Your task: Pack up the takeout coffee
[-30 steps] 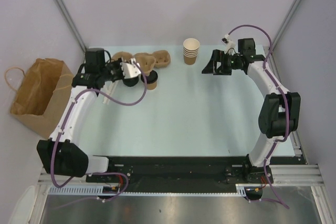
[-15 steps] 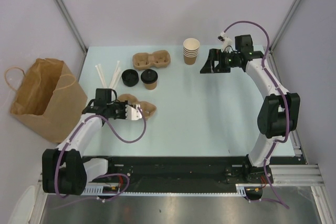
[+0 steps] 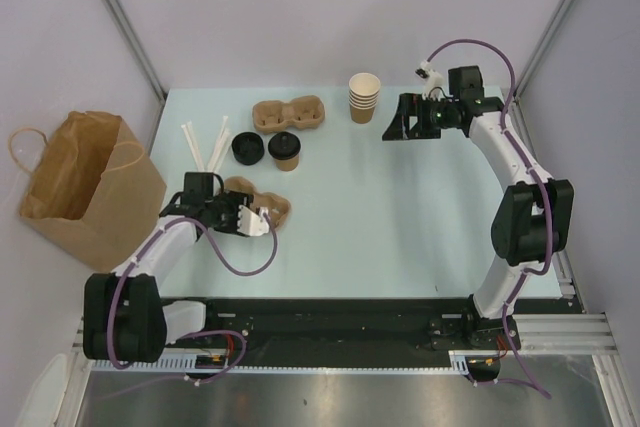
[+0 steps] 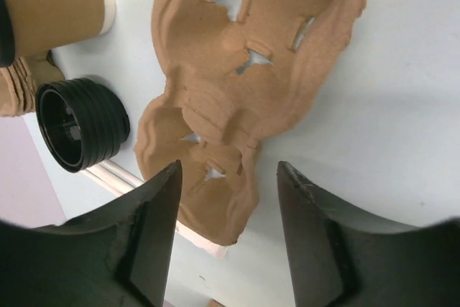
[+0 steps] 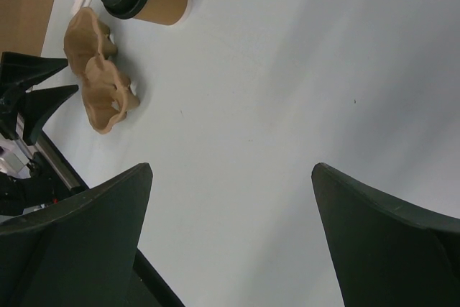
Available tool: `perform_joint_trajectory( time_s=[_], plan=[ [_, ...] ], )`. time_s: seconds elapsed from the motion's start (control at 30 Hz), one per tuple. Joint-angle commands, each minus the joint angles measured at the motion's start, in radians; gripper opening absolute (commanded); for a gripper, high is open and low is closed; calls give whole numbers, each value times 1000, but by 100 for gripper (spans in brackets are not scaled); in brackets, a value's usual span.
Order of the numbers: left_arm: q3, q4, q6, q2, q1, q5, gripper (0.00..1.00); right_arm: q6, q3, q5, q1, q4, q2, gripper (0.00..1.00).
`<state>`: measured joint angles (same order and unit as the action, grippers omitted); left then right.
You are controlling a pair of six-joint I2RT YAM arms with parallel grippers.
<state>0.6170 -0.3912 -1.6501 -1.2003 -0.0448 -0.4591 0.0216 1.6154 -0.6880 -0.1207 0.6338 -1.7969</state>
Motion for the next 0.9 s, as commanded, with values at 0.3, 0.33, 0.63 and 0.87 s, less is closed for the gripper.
perform_joint_trajectory(
  time_s=[0.3,0.33,0.63,0.87],
  plan=[
    [506,-465,385,128,6,-58,86,12,63,-25,10,-32,27,100],
    [557,-451,470,104,6,-56,85,17,69,-25,12,-43,22,100],
    [888,-283,1118,113,114,74,87,38,152,-38,6,-62,-39,100],
    [975,-333,1268,128,328,139,89,35,169,-45,-2,-49,-51,100]
  ],
)
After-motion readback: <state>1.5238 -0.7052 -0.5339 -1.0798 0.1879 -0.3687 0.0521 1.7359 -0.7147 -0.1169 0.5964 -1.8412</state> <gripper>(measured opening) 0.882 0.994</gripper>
